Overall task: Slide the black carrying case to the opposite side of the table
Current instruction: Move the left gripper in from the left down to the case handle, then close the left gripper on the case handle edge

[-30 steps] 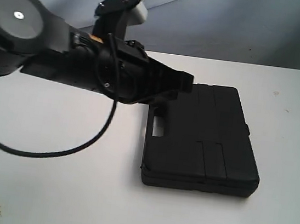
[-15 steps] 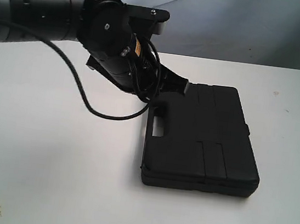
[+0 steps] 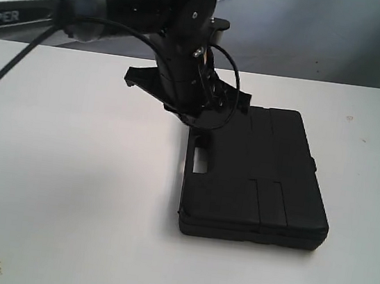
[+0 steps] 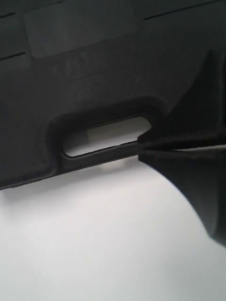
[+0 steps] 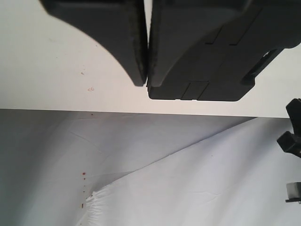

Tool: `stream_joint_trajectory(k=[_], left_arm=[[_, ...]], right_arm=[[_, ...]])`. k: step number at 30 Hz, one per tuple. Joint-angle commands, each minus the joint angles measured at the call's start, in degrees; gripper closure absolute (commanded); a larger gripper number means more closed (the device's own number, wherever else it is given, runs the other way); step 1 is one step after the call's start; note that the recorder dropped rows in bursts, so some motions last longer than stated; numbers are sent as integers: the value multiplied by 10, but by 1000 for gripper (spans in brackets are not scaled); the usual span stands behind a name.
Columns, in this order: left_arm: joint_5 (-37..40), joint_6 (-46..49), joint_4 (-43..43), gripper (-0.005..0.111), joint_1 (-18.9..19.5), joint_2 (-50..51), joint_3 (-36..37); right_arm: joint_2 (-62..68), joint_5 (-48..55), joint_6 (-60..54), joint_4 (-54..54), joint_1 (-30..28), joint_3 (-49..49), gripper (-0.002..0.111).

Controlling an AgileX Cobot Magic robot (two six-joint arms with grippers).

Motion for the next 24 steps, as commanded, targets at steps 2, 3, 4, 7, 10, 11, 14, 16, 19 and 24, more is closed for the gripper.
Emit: stream_joint_trajectory(k=[2, 3, 4, 7, 10, 11, 14, 16, 19, 24], left_arm=[[53, -5, -70, 107, 16, 54, -52], [49, -5, -80, 107, 17, 60, -55], [44, -5, -85, 107, 20, 66, -57], [26, -3, -86, 107, 21, 72, -59], [12, 0, -82, 107, 22, 75, -59], [9, 1, -82, 107, 23, 78, -59], [-1, 2, -79, 107, 23, 85, -59], [-5, 10, -79, 106, 23, 91, -59], [-5, 14, -79, 104, 23, 101, -59], [-14, 14, -57, 93, 23, 109, -59]], right_arm=[[-4, -1, 1, -3, -2, 2, 108], [-4, -1, 1, -3, -2, 2, 108], [-4, -1, 1, -3, -2, 2, 108], [-4, -1, 1, -3, -2, 2, 108], [-4, -1, 1, -3, -2, 2, 108], [-4, -1, 1, -3, -2, 2, 108], [-4, -1, 1, -3, -2, 2, 108], [-4, -1, 1, -3, -2, 2, 108], [-4, -1, 1, -3, -2, 2, 108], [-4, -1, 1, -3, -2, 2, 108]])
